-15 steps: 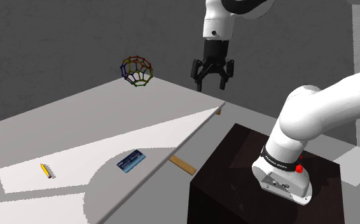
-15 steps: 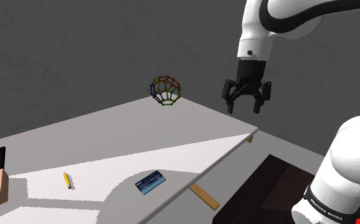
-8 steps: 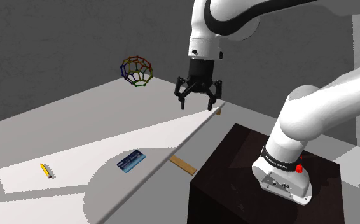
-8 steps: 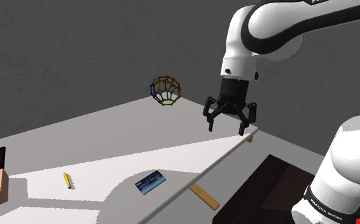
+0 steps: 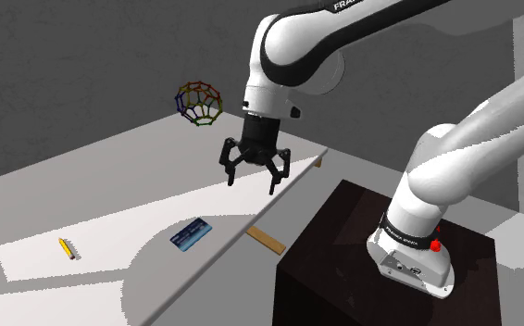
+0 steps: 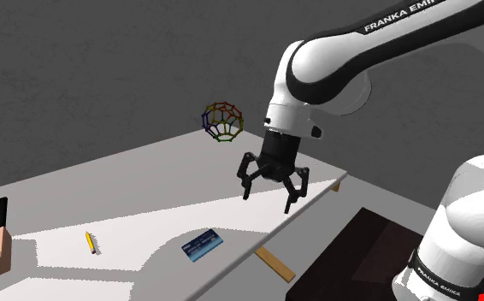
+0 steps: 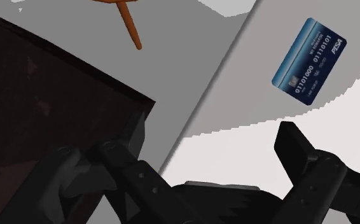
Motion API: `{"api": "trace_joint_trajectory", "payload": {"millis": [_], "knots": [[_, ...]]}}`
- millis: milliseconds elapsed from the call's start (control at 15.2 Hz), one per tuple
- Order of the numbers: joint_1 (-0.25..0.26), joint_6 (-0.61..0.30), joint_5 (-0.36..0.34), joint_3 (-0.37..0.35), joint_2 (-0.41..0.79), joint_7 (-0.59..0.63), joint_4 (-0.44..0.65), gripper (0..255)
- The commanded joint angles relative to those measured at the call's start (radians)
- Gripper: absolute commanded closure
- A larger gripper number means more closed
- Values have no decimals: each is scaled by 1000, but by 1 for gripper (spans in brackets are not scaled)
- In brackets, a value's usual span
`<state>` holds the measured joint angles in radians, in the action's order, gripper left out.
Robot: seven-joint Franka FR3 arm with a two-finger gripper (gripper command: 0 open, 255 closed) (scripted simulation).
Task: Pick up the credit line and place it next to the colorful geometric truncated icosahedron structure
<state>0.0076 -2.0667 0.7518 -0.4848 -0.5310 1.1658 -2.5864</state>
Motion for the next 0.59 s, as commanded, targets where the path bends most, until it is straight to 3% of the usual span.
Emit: {"api": "trace_joint_trajectory", "payload": {"millis": [0, 528], "knots": [[-1, -74, 53, -44, 67, 66, 21, 0], [-24, -389, 163, -193, 397, 298, 164, 0]]}}
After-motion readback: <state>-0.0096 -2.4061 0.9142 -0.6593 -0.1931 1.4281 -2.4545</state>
